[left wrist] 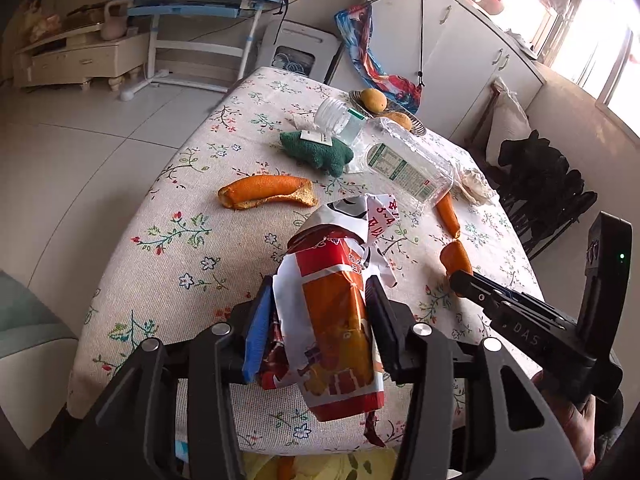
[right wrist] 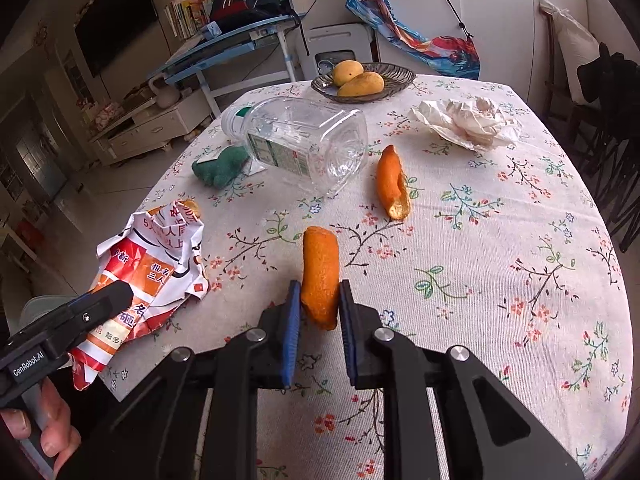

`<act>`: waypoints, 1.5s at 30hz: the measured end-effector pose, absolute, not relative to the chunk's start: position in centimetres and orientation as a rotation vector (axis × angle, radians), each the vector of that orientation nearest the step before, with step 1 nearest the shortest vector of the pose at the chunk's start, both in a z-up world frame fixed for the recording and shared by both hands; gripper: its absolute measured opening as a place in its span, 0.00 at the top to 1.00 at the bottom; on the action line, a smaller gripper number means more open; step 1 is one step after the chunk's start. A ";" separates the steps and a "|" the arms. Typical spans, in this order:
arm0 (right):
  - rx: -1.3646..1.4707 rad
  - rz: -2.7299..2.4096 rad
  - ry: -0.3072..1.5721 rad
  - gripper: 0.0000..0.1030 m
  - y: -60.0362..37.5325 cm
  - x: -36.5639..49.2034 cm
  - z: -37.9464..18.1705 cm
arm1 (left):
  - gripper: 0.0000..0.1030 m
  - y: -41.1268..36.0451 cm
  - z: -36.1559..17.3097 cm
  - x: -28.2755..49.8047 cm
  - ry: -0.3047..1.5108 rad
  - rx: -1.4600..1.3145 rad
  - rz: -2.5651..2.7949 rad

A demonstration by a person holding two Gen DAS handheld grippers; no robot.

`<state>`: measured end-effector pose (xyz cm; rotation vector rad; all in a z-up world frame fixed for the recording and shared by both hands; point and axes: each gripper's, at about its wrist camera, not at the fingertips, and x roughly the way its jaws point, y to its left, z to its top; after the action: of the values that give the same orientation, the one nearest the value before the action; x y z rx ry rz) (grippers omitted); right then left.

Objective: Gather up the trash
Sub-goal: 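Close the right gripper on the short orange peel, then carry the snack bag and orange peel down to the yellow bucket with both grippers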

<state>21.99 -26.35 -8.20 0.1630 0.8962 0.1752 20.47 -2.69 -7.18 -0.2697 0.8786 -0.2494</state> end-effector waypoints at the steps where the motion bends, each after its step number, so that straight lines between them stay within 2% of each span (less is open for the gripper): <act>1: 0.165 0.176 0.899 0.81 -26.5 21.8 -8.3 | 0.52 -2.7 -7.3 20.5 0.880 -0.267 -0.244; 4: 0.171 0.176 0.900 0.81 -26.6 21.6 -8.4 | 0.45 -2.8 -7.7 20.9 0.888 -0.264 -0.227; 10: 0.177 0.181 0.896 0.81 -26.6 21.8 -8.6 | 0.42 -3.4 -8.2 21.5 0.892 -0.234 -0.213; 11: 0.179 0.183 0.894 0.81 -26.6 21.8 -8.6 | 0.42 -3.6 -8.2 21.5 0.893 -0.221 -0.219; 13: 0.190 0.191 0.891 0.81 -26.7 21.7 -8.6 | 0.55 -4.0 -8.1 21.4 0.890 -0.202 -0.240; 16: 0.211 0.201 0.878 0.81 -26.9 21.5 -8.3 | 0.63 -4.1 -6.9 20.7 0.839 -0.183 -0.247; 23: 0.253 0.231 0.820 0.81 -27.3 19.5 -6.5 | 0.64 -3.6 -4.3 17.9 0.714 -0.167 -0.252; 45: 0.278 0.308 0.756 0.81 -27.0 10.7 -3.9 | 0.63 -0.5 -1.8 7.3 0.654 -0.164 -0.196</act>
<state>10.67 -27.03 -3.90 0.2783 0.7565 0.3078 7.25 -0.49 -1.84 -0.1641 0.6542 -0.1960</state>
